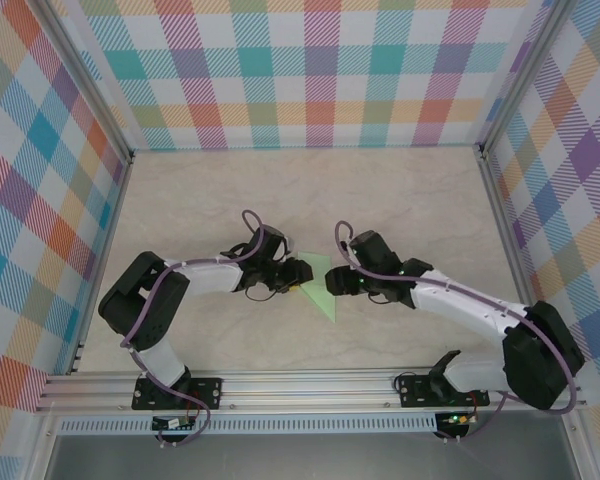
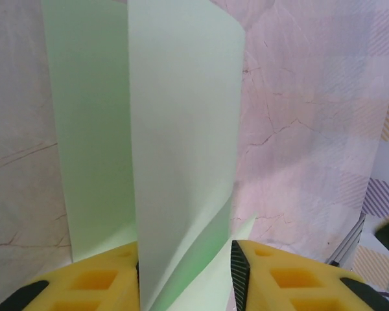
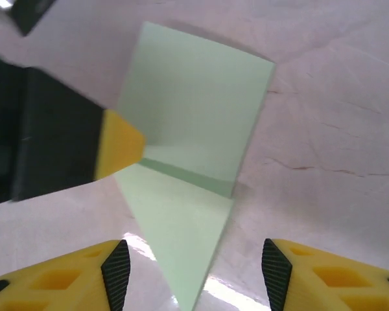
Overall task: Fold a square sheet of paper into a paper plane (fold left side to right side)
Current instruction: Fourth fold the wing at the center of the table.
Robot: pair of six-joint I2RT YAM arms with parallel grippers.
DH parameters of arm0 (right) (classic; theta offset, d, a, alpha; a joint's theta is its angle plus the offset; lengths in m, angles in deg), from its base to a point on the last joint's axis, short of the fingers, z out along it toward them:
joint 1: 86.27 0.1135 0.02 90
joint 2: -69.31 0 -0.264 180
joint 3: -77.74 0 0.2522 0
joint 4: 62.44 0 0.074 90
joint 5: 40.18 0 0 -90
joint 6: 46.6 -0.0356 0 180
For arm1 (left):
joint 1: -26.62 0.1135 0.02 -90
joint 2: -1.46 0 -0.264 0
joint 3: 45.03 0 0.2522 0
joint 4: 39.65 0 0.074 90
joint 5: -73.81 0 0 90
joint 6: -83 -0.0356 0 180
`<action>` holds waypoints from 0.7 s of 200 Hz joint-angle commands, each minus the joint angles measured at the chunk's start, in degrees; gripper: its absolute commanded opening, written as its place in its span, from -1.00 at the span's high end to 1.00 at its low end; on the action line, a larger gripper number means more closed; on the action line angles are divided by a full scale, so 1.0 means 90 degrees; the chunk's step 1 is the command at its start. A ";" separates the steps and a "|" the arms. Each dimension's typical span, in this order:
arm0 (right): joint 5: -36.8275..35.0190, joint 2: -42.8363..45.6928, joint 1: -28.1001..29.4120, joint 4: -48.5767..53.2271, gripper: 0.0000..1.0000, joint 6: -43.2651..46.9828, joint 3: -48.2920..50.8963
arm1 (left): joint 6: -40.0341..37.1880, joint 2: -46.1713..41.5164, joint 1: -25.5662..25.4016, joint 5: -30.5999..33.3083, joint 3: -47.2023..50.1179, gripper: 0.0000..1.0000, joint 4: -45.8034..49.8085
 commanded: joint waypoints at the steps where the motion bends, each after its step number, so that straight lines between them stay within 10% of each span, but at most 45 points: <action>1: -0.0489 -0.0050 0.0590 0.0036 -0.15 -0.0025 0.0282 | 0.0154 -0.0147 0.0027 -0.0178 -0.0197 0.25 -0.0177; 140: -0.1806 -0.1875 0.1574 -0.0213 0.24 -0.0085 -0.0379 | 0.0550 -0.0059 0.0007 -0.0220 -0.0594 0.22 0.0068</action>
